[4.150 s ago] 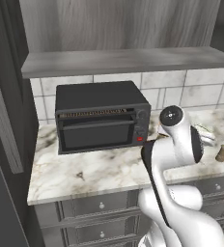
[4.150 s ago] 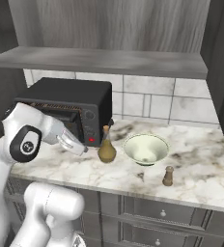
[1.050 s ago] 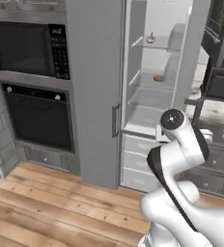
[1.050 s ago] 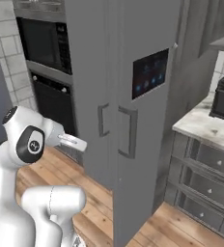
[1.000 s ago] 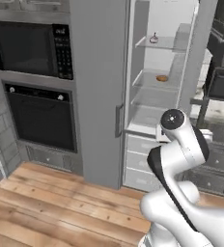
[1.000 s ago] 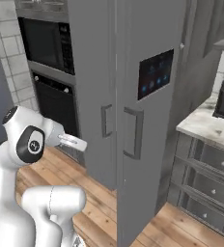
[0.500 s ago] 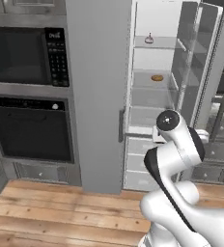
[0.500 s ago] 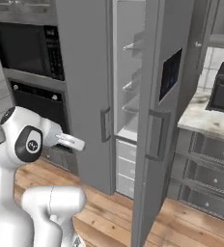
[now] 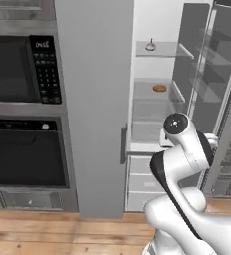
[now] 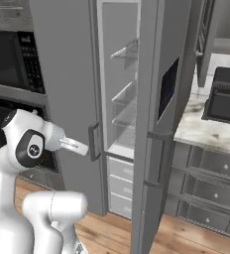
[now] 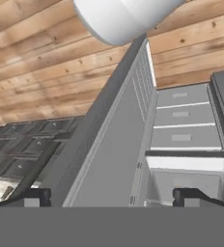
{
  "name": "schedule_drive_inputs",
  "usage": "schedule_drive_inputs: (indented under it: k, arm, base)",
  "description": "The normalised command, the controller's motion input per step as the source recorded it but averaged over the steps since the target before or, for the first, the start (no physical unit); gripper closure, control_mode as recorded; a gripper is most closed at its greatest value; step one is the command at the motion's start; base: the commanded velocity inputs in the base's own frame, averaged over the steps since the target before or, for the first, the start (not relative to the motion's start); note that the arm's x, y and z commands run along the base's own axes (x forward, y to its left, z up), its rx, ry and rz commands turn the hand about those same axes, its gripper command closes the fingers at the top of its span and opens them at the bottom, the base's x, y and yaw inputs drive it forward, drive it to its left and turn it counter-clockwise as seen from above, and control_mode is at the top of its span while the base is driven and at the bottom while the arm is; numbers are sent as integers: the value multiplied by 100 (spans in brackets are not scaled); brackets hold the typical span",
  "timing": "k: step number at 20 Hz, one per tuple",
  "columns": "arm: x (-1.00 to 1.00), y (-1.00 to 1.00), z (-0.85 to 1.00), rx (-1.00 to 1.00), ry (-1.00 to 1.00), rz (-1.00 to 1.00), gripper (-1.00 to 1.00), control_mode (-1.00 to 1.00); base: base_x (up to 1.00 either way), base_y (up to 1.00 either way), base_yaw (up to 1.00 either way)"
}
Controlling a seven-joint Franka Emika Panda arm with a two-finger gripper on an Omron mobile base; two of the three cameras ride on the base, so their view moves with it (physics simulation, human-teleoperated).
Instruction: Retrieve the bottle and the shaker from the cabinet and place them next to the mixing bowl on the counter. Then add garlic from the fridge to the mixing bowl.
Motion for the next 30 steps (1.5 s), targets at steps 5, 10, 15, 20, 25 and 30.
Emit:
schedule_drive_inputs:
  k: [5,10,15,20,25,30]
  arm:
    - [0,0,0,0,0,0,-100,100]
    - [0,0,0,0,0,0,-100,100]
    - [0,0,0,0,0,0,-100,100]
    - [0,0,0,0,0,0,-100,100]
    - [0,0,0,0,0,0,-100,100]
    - [0,0,0,0,0,0,-100,100]
  base:
    - [57,-1,-18]
    - [57,3,-22]
    - [54,21,-24]
    - [58,14,-23]
    - [57,0,-20]
    - [64,0,-19]
